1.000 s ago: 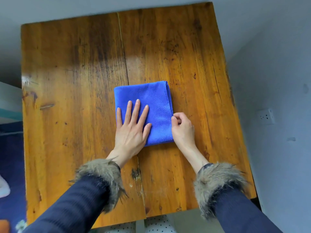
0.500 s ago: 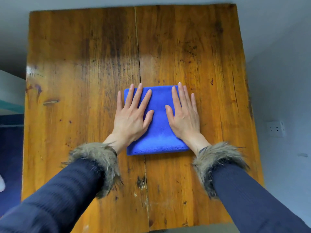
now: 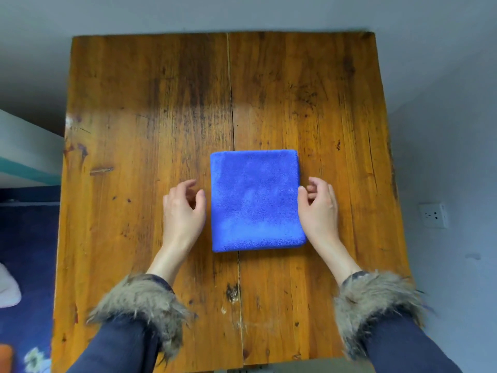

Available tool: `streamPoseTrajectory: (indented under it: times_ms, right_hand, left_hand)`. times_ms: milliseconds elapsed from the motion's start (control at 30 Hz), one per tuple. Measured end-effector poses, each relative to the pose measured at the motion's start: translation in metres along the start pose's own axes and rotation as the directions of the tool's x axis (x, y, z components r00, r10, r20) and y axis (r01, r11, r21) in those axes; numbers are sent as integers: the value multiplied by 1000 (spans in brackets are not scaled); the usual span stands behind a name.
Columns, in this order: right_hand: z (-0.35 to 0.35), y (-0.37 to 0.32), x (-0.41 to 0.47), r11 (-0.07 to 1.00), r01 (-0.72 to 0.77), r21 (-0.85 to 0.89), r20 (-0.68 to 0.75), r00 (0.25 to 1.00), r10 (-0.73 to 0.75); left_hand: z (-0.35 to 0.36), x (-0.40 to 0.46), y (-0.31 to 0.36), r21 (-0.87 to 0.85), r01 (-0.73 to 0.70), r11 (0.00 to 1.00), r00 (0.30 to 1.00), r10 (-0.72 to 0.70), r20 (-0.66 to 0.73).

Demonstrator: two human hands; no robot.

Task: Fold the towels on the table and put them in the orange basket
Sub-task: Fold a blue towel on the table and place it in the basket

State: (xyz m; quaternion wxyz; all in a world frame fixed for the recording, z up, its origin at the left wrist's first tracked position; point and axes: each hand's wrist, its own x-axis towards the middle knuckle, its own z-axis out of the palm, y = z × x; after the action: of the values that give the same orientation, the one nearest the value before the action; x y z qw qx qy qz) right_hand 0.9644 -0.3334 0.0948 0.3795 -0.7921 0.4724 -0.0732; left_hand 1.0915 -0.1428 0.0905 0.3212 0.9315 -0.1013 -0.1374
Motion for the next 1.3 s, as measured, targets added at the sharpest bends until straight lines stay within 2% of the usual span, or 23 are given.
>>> streamPoseTrajectory:
  times_ms: [67, 133, 233, 333, 433, 500, 633, 767, 867, 1100, 1300]
  right_hand:
    - [-6, -3, 6, 990, -138, -24, 125, 982, 140]
    - [-10, -6, 11, 978, -203, -50, 211, 955, 210]
    - [-8, -8, 17, 970, -235, -61, 256, 936, 243]
    - [-5, -7, 22, 952, -302, -51, 296, 906, 303]
    - [-6, -7, 29, 920, -387, 61, 391, 857, 334]
    - [-11, -9, 31, 916, -392, 91, 449, 837, 313]
    - [-18, -14, 31, 894, -423, 151, 563, 780, 274]
    - [-22, -20, 24, 882, -423, 208, 599, 768, 227]
    - [-27, -31, 17, 883, -420, 208, 649, 735, 197]
    - [-30, -90, -21, 926, -341, 162, 778, 621, 92]
    - [-7, -157, -91, 959, -215, 184, 832, 554, -36]
  left_hand:
    - [-3, -1, 7, -93, 120, 988, 990, -112, 84]
    - [-3, -1, 15, -156, 194, 969, 967, -162, 194]
    - [3, 2, 20, -193, 255, 947, 933, -189, 306]
    - [4, 4, 24, -243, 382, 892, 886, -277, 373]
    - [0, 4, 26, -323, 486, 812, 824, -302, 480]
    - [-3, 4, 26, -318, 497, 808, 804, -291, 518]
    - [-5, -3, 26, -371, 526, 765, 795, -286, 535]
    - [-14, -17, 23, -455, 584, 672, 765, -268, 586]
    - [-29, -27, 17, -496, 582, 644, 773, -248, 584]
    - [-103, -69, -8, -595, 580, 557, 804, -273, 529]
    - [-189, -128, -44, -708, 528, 469, 847, -349, 400]
